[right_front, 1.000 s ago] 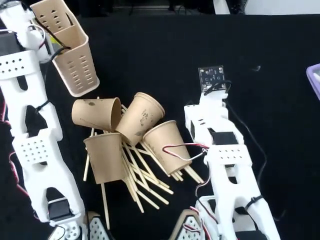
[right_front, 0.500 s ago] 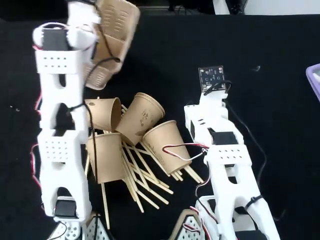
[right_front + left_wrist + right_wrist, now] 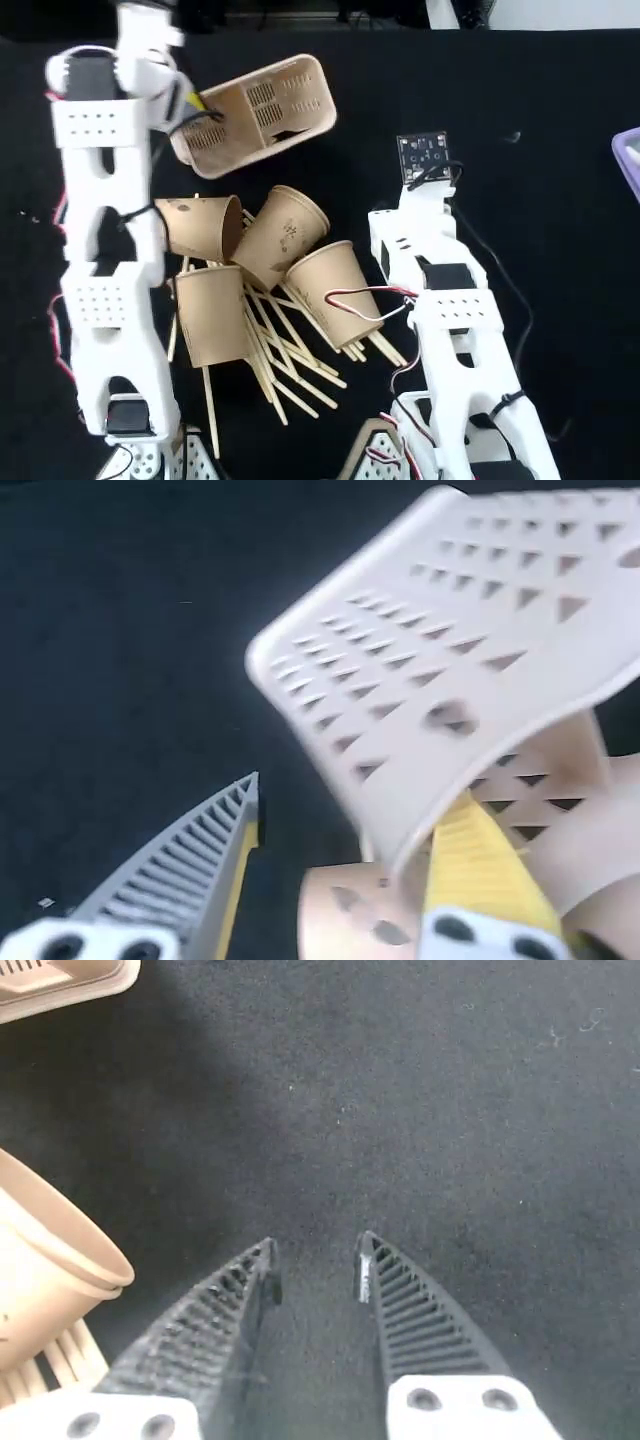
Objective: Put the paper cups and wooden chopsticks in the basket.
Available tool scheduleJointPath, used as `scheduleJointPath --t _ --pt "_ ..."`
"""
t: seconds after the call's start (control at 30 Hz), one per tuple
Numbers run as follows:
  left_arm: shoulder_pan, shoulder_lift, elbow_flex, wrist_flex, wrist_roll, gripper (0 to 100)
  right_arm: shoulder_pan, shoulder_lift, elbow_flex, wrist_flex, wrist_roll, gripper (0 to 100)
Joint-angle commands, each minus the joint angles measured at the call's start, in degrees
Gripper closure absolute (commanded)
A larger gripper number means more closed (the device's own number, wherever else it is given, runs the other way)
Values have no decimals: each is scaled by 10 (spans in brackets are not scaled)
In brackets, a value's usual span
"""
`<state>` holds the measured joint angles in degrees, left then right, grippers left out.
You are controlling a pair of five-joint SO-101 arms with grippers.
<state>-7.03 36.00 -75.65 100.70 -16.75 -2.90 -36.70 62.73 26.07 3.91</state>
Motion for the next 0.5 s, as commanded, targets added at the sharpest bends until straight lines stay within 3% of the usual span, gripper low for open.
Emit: scheduleJointPath --t 0.0,0.23,0.47 --pt "-37 -47 -9 2 19 728 8 1 -6 -11 0 861" --pt "-40 3 22 -28 25 729 8 1 -4 -11 0 861" --pt "-35 27 21 -53 142 733 9 1 -4 -11 0 861"
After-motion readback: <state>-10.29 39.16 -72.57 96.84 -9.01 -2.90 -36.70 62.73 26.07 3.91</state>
